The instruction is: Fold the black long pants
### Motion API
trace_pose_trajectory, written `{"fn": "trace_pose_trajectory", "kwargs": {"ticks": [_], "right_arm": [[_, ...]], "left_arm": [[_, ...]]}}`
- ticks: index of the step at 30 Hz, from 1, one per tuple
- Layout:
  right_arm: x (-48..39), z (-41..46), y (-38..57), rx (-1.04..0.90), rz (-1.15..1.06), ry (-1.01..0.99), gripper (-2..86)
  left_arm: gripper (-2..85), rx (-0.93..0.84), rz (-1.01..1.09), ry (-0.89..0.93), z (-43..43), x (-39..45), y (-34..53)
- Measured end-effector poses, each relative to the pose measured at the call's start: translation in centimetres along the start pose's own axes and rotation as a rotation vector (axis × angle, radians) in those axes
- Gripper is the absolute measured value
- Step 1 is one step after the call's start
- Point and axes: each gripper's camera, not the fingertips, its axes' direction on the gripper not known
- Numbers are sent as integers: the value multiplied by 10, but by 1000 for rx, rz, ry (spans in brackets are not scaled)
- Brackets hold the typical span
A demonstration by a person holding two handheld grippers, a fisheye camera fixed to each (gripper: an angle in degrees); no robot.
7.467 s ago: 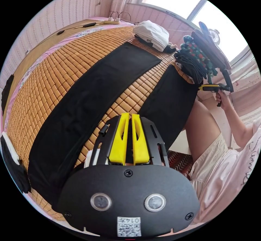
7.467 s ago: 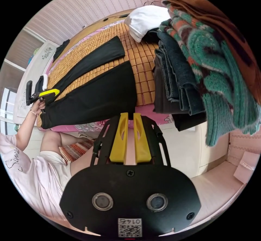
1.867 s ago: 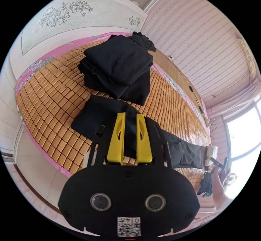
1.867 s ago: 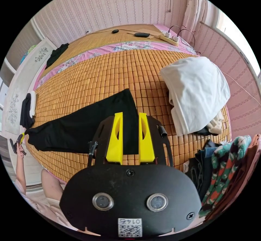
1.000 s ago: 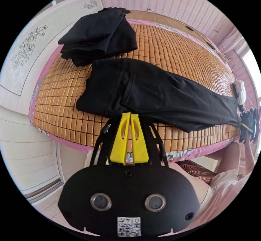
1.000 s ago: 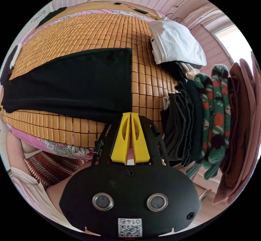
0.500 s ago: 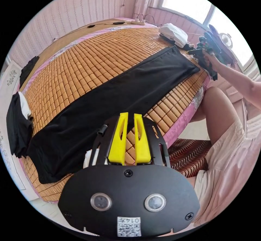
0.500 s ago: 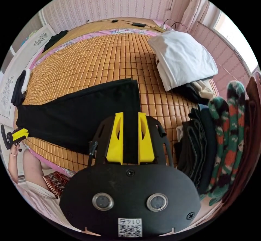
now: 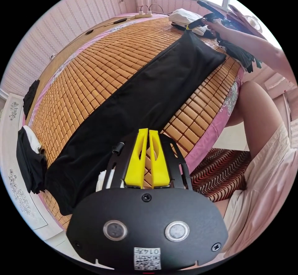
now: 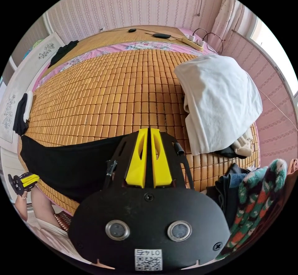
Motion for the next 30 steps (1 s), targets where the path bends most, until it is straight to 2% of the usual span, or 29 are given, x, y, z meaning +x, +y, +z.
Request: {"fn": "trace_pose_trajectory", "kwargs": {"ticks": [4,7,10,12,17,24,27,30], "right_arm": [[10,-15,29,45,37,-59,64],[8,-31,81,42,47,-42,9],[-1,-15,130,-77,42,-90,-5],[-8,14,147,-185,2,-28,-8],[-13,21,147,-157,-18,-7,-9],[-19,31,165,-259,-47,149,-9],[-16,35,173,-298,-31,155,-6],[-29,23,164,-219,-68,193,6]], "left_arm": [[-2,-16,-42,37,12,-2,-2],[-2,-5,-58,49,12,-1,-2],[-4,1,-66,47,12,2,-2],[-5,2,-63,42,12,4,-2],[-9,3,-29,27,13,12,-1],[-9,-39,66,137,9,52,18],[-6,-21,66,149,4,62,29],[-2,26,77,110,-13,55,33]]}}
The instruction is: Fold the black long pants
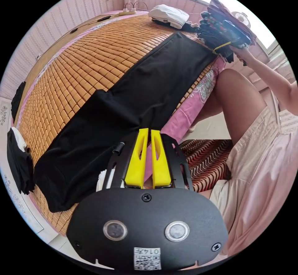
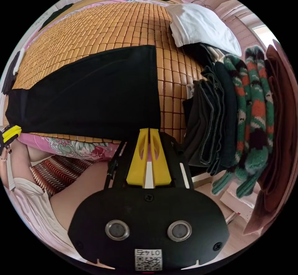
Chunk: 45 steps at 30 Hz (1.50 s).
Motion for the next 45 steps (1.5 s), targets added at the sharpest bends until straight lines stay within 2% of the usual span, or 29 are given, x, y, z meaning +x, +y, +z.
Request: {"fn": "trace_pose_trajectory", "kwargs": {"ticks": [6,9,11,13,17,21,24,29,35,38,40,42,45], "right_arm": [[-28,-10,-71,221,-16,-83,16],[-35,27,-114,171,8,-113,-4],[-41,52,-128,109,33,-29,-7],[-37,60,-131,163,103,13,-8],[-22,77,-134,204,204,-45,-9],[-23,95,-139,185,250,26,-9],[-20,105,-139,195,290,-48,-9],[-46,104,-140,272,170,-19,-9],[-54,144,-167,154,162,-17,-9],[-89,127,-157,249,43,-82,-9],[-137,113,-142,294,-146,-185,-9],[-215,103,-109,302,-430,-382,-9],[-297,122,-73,225,-650,-467,-10]], "left_arm": [[0,88,-90,-116,-26,-59,3],[-1,53,-189,-143,-4,-89,9],[0,17,-234,-148,13,-99,14],[1,1,-274,-162,25,-106,20],[1,70,-376,-123,34,-121,36],[0,95,-425,-132,37,-125,50],[-3,133,-467,-124,39,-127,64],[-9,202,-509,-115,25,-136,97],[-7,216,-555,-153,3,-144,155],[0,210,-628,-218,-11,-153,195],[5,217,-728,-273,-19,-167,230],[15,226,-901,-264,-25,-196,282],[32,231,-1033,-265,-29,-226,335]]}}
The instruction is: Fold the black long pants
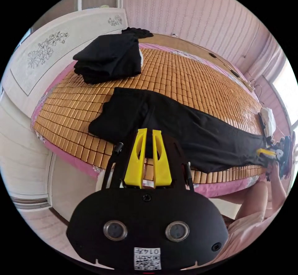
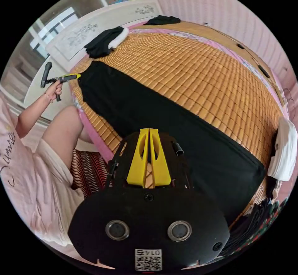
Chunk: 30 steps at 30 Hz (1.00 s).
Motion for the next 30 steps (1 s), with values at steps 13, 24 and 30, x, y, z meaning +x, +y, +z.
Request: {"fn": "trace_pose_trajectory", "kwargs": {"ticks": [13,24,30], "right_arm": [[-80,70,-128,22,-330,26,34],[-165,270,-370,-124,-463,-101,118],[-155,294,-366,-153,-699,-308,8]], "left_arm": [[25,65,55,160,13,-171,-21],[34,-121,243,165,105,-228,-113],[41,-91,274,194,118,-258,-129]]}}
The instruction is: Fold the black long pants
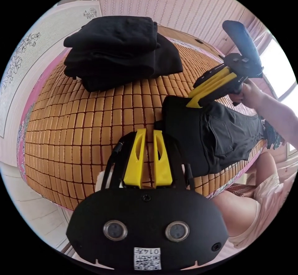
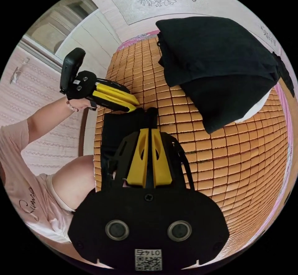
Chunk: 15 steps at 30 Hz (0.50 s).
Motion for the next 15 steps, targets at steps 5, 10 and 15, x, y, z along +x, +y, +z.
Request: {"fn": "trace_pose_trajectory", "kwargs": {"ticks": [5,10,15], "right_arm": [[7,-17,17,97,-207,-317,1],[22,4,13,82,-319,-530,3],[49,51,-5,-1,-255,-366,6]], "left_arm": [[2,182,45,32,-31,-26,1],[-9,36,177,331,-9,-43,-19],[-10,-113,340,401,-7,-55,-11]]}}
